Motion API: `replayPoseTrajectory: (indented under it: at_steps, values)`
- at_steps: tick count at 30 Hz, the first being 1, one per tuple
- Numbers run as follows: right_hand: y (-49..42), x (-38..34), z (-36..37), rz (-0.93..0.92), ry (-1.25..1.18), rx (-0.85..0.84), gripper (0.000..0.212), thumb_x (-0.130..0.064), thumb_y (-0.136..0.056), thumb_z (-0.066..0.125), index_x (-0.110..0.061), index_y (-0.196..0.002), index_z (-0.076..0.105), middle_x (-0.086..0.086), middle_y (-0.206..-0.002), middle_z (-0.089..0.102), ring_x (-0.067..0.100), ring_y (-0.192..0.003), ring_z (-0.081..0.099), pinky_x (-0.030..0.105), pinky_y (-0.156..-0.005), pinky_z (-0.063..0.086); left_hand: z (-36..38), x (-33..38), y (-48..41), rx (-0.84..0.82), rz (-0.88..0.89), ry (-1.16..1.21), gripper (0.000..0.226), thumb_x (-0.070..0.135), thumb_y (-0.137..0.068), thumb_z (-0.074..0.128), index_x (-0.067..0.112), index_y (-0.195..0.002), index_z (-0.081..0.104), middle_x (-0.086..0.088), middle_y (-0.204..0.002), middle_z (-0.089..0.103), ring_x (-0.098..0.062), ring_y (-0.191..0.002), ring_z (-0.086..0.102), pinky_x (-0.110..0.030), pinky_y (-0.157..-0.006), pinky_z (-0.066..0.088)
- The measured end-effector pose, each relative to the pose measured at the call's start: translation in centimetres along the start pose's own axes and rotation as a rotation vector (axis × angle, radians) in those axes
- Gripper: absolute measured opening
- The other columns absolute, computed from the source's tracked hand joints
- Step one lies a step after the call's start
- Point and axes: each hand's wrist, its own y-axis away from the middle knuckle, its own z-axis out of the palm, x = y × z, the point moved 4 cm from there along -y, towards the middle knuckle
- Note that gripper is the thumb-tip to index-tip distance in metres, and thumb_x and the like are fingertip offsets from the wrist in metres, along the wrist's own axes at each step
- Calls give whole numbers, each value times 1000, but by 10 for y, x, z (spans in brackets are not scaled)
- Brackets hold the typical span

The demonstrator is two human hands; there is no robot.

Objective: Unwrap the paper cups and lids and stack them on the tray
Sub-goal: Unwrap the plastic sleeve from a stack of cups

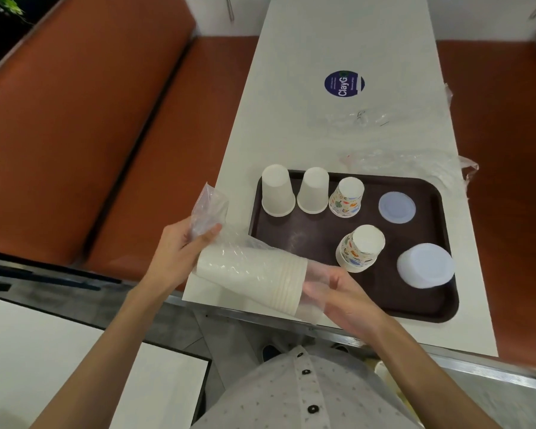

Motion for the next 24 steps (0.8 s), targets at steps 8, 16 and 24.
replayPoseTrajectory:
  at_steps: [8, 16, 24]
  values:
    - [-3, 2, 5, -52, 76, 88, 37, -18, -83, 71, 6, -112, 68, 21, -115, 70, 34, -111, 65, 39, -98, 50, -7, -3, -8, 249, 115, -366, 32, 17, -90, 71, 27, -66, 52, 1, -59, 60, -23, -53, 58, -30, -49, 50]
    - [-10, 31, 8, -10, -299, 258, 43, -9, -79, 66, 0, -121, 66, 21, -123, 67, 31, -114, 64, 35, -92, 54, -4, 1, -3, 341, 63, -293, 20, 24, -88, 74, 24, -76, 57, 13, -60, 62, -9, -56, 63, -16, -47, 48]
    - [-16, 58, -10, 65, -635, 346, 34, -22, -94, 54, -9, -122, 70, 12, -133, 64, 24, -119, 63, 33, -89, 56, 19, 19, 15, 100, -295, 918, 26, 27, -96, 57, 30, -88, 82, 0, -101, 77, -19, -96, 73, -34, -87, 58]
